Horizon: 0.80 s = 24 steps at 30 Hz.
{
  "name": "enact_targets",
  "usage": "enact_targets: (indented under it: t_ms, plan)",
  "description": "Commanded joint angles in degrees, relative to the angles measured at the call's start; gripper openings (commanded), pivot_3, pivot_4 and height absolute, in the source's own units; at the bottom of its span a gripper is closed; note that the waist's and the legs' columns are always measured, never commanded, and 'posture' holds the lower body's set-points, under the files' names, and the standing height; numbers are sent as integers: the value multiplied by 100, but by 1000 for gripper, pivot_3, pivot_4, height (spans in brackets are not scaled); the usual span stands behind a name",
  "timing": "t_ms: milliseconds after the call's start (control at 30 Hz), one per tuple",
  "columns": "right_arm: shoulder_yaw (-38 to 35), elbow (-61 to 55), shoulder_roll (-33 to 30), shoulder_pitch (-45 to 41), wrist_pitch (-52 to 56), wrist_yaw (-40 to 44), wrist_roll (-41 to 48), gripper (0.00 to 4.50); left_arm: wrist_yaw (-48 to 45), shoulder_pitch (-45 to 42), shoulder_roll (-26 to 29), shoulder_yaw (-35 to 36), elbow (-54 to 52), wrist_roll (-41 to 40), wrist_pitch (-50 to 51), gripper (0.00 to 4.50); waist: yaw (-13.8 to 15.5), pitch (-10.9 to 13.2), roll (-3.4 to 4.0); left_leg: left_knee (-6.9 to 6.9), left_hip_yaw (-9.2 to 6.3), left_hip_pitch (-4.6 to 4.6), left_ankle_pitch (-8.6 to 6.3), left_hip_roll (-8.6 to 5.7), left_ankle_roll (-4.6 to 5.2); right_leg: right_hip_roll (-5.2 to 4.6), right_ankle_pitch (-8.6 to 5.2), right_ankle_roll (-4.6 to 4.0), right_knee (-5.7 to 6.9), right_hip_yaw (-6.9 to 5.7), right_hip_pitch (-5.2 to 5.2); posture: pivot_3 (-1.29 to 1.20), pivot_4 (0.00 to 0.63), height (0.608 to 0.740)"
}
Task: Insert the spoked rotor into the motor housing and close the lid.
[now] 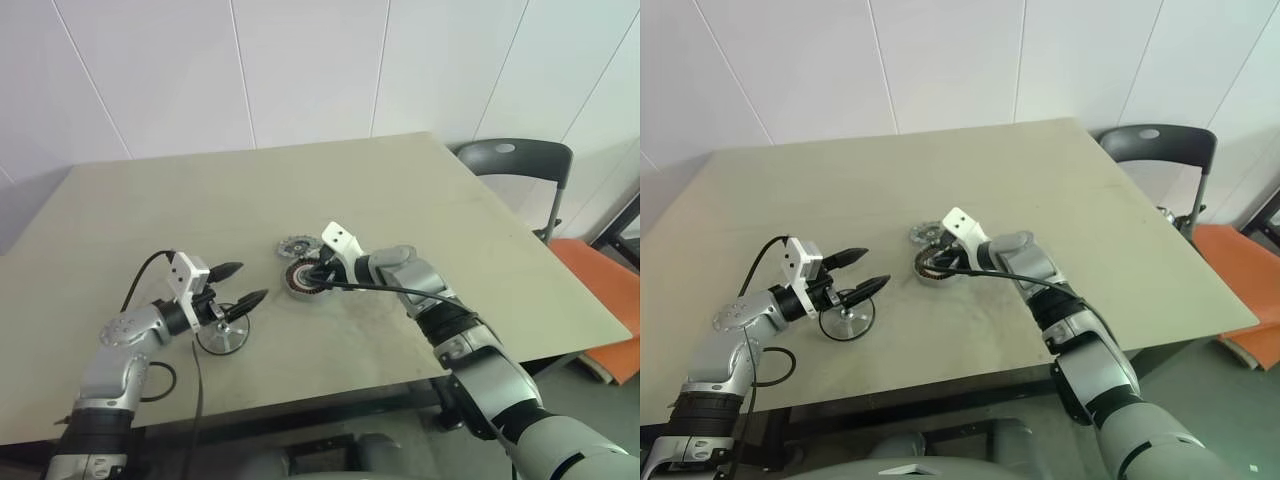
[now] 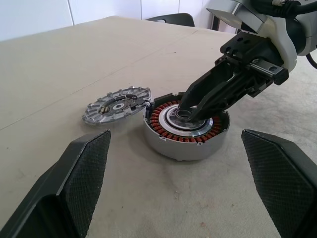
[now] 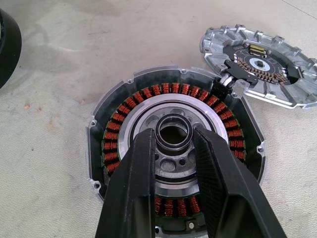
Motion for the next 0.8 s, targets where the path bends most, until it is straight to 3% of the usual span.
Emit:
enact_targets:
  t_ms: [33,800]
  plan:
    - [-22,-24,-34,-1,-5,20,-30,750,16,-63,20,51,-151,-51,-20,4500,0,0,0,0,0,0,0,0,0,0,0,0,0,0,0,0,0,740]
    - [-14,-19,-76,42,12,42,-42,750,28,-78,41,56,-95,-20,-48,4500,0,0,0,0,0,1,0,0,0,0,0,0,0,0,1,0,0,740]
